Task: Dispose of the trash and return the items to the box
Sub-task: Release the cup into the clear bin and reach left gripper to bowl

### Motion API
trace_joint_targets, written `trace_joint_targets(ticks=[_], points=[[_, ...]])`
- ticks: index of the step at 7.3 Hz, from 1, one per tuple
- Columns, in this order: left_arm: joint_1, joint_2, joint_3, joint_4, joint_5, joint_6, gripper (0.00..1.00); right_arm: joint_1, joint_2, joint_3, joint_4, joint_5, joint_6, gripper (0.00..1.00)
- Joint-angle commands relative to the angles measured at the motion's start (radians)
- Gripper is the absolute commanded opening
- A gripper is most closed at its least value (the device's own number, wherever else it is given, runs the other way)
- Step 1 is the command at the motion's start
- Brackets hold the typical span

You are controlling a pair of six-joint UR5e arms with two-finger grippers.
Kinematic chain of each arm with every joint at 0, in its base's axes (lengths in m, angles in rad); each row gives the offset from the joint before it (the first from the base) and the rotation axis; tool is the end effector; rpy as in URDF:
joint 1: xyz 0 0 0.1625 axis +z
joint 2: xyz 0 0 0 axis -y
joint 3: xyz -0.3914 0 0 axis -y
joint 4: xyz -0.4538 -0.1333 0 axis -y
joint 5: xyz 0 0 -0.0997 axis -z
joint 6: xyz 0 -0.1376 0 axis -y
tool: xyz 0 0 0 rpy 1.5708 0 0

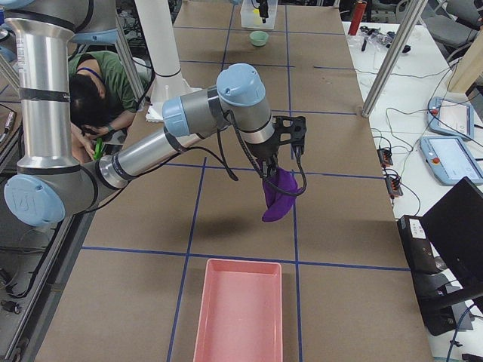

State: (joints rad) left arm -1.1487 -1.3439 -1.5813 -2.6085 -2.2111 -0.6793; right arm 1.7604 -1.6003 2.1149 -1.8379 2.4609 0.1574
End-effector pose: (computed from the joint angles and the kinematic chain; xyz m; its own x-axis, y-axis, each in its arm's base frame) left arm 0.1598 -0.4806 0.6435 0.6051 0.1756 -0.7766 0.1299 0.9406 0.3138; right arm 0.1204 -0.4874 0.3899 0.6172 0.0817 0.7825 -0.2830 0.9511 0.1238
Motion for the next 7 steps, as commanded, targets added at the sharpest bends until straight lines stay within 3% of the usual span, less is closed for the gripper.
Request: trace_joint_targets(ticks=[1, 3, 6, 7], points=[[0.075, 0.003, 0.064, -0.044, 0.048, -0.031, 0.97, 0.051, 0.006, -0.013, -0.11, -0.048, -0.181, 0.0], [0.104, 0.0, 0.093, -0.045, 0.05, -0.031, 0.84, 0.085, 0.006, -0.022, -0.162, -0.056, -0.271, 0.0], [0.107, -0.009, 0.107, -0.045, 0.057, -0.032, 0.11, 0.125, 0.003, -0.079, -0.164, -0.056, -0.392, 0.0], [0.109, -0.014, 0.107, -0.044, 0.068, -0.038, 0.0, 0.137, 0.003, -0.105, -0.164, -0.057, -0.433, 0.0]])
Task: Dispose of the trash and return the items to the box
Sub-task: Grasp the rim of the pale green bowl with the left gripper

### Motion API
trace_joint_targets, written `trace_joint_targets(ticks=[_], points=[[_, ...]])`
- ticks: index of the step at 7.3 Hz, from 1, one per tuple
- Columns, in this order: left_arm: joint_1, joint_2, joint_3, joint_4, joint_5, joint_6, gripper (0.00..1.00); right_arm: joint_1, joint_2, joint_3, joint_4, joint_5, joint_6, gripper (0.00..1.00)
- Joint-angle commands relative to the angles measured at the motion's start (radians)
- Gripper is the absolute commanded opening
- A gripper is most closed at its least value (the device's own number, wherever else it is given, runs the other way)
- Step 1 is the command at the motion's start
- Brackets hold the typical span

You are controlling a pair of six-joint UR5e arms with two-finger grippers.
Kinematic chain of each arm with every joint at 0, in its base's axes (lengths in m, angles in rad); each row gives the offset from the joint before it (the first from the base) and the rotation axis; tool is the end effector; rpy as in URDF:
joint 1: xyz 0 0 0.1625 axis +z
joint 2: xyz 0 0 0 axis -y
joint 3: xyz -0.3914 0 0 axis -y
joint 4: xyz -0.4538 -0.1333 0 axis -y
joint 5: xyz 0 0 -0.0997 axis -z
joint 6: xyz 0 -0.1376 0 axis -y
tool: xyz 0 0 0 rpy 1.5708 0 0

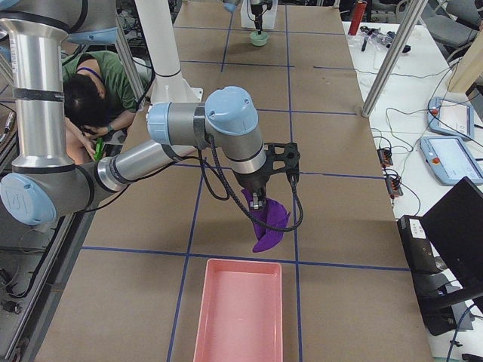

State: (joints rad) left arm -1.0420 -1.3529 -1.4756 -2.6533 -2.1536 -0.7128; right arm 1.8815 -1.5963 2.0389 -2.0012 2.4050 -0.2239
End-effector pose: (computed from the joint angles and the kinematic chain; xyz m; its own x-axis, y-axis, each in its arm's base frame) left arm 0.2019 -0.4596 0.6976 0.6362 0.1632 -0.7541 0.0709 0.9609 0.2678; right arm 0.1830 -0.4673 0.4506 0.6942 -0.0195 0.7195 -0.1555 0.9720 0.1764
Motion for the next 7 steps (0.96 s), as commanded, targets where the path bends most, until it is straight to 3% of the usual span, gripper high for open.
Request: trace_joint_targets(ticks=[1, 3, 4, 5, 7], points=[[0.01, -0.012, 0.001, 0.0, 0.011, -0.057, 0.0, 0.031, 0.001, -0.06, -0.001, -0.018, -0.096, 0.0], [0.007, -0.015, -0.052, 0.006, -0.005, -0.079, 0.0, 0.065, 0.004, -0.109, 0.001, -0.091, -0.191, 0.0], [0.005, -0.003, -0.096, 0.01, -0.081, -0.074, 0.0, 0.076, 0.007, -0.136, 0.001, -0.13, -0.242, 0.0], [-0.009, -0.011, -0.112, 0.01, -0.224, -0.071, 0.0, 0.08, 0.01, -0.163, 0.005, -0.163, -0.258, 0.0], [-0.073, -0.006, -0.143, 0.021, -0.287, -0.07, 0.0, 0.083, 0.009, -0.276, 0.033, -0.188, -0.337, 0.0]])
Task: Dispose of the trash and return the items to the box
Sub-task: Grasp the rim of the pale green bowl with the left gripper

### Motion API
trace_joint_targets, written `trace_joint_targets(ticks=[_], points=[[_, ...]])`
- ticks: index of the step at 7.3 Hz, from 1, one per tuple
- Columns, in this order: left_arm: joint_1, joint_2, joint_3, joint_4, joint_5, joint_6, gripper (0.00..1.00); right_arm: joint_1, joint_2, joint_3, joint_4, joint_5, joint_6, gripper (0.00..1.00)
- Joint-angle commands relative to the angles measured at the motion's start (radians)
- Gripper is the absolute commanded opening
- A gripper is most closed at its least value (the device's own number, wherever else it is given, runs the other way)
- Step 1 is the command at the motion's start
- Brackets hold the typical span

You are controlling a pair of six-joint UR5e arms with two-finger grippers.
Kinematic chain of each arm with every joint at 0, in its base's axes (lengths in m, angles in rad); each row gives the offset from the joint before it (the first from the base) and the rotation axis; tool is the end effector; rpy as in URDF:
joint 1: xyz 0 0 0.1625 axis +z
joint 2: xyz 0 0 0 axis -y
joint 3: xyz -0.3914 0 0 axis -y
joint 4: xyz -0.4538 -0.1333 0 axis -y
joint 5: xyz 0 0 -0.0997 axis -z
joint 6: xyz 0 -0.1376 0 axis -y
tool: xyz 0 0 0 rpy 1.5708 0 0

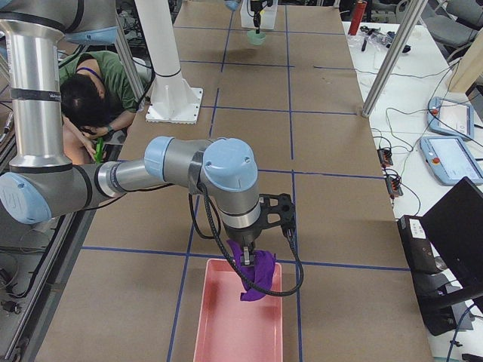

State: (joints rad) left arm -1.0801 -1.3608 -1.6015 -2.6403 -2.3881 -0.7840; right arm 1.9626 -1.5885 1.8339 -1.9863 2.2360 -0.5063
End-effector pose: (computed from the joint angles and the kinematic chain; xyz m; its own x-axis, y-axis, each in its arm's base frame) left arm 0.2070 -0.4573 0.6080 0.4476 0.1904 -0.8738 0.0275 0.9737 0.2263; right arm 0.2407 -0.4558 0.5672 0.7836 -0.0945 0.6141 0.0042 0.9891 0.1470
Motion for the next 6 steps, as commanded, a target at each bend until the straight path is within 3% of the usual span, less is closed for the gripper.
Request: trace_joint_targets(ticks=[1, 2, 3, 6], points=[[-0.053, 0.003, -0.015, 0.011, -0.054, 0.018, 0.0, 0.002, -0.017, -0.131, 0.114, -0.022, -0.055, 0.0], [-0.09, 0.005, -0.017, 0.046, -0.057, 0.079, 0.0, 0.004, -0.065, -0.169, 0.198, -0.019, -0.049, 0.99], [-0.154, 0.005, -0.028, 0.124, -0.086, 0.188, 0.0, 0.004, -0.097, -0.168, 0.269, -0.018, -0.026, 1.0], [-0.34, -0.024, -0.072, 0.44, -0.094, 0.534, 0.0, 0.002, -0.105, -0.159, 0.271, 0.001, 0.029, 1.0]])
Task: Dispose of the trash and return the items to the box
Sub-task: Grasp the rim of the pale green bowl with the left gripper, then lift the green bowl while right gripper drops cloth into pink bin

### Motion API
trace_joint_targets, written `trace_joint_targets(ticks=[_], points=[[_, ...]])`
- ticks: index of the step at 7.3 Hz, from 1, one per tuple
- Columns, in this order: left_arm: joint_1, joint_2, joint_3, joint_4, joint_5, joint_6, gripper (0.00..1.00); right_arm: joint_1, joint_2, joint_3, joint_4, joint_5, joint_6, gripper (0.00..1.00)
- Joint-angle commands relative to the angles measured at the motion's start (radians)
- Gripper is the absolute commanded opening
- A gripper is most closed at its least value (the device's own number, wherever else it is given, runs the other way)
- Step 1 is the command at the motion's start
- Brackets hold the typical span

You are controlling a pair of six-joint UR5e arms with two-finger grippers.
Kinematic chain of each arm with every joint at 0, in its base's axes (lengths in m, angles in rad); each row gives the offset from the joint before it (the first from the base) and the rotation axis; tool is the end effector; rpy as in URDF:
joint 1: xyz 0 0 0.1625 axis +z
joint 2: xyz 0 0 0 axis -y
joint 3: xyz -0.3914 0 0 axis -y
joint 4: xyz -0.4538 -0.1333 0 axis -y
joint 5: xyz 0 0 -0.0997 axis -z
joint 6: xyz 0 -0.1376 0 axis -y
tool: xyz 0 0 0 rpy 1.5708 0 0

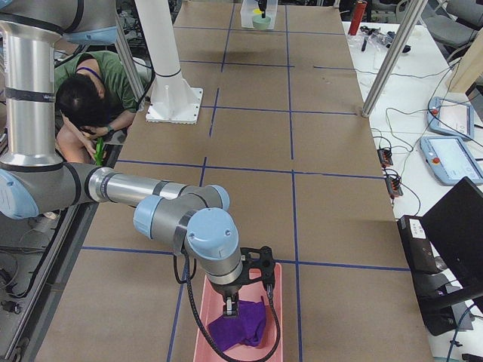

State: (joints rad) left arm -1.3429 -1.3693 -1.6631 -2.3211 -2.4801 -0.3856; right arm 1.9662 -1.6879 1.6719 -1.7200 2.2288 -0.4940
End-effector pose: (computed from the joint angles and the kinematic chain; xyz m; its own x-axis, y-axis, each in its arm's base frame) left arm 0.0896 -0.4958 0.6035 0.5238 0.2609 -0.8109 0.0172 0.9485 0.3163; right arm 0.2335 -0.4318 0.6823 0.7889 -0.0816 0.6091 -0.0067 0.9900 0.1412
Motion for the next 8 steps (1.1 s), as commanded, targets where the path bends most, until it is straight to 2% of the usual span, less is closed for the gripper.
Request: trace_joint_targets(ticks=[1, 3, 4, 5, 7, 8], points=[[-0.14, -0.025, -0.009, 0.214, -0.003, 0.243, 0.0, -0.007, -0.021, 0.009, 0.001, 0.009, 0.018, 1.0], [-0.285, -0.054, 0.046, 0.394, 0.012, 0.486, 0.0, -0.012, -0.053, 0.043, 0.002, 0.079, 0.017, 1.0], [-0.358, -0.08, 0.154, 0.408, 0.012, 0.596, 0.0, -0.018, -0.058, 0.052, 0.004, 0.131, 0.02, 1.0], [-0.41, -0.108, 0.258, 0.41, 0.012, 0.658, 0.0, -0.024, -0.058, 0.067, 0.005, 0.144, 0.049, 1.0], [-0.468, -0.116, 0.362, 0.41, 0.027, 0.708, 0.0, -0.09, -0.059, 0.162, 0.0, 0.156, 0.268, 1.0], [-0.487, -0.117, 0.399, 0.407, 0.109, 0.721, 0.0, -0.122, -0.059, 0.187, -0.003, 0.166, 0.296, 1.0]])
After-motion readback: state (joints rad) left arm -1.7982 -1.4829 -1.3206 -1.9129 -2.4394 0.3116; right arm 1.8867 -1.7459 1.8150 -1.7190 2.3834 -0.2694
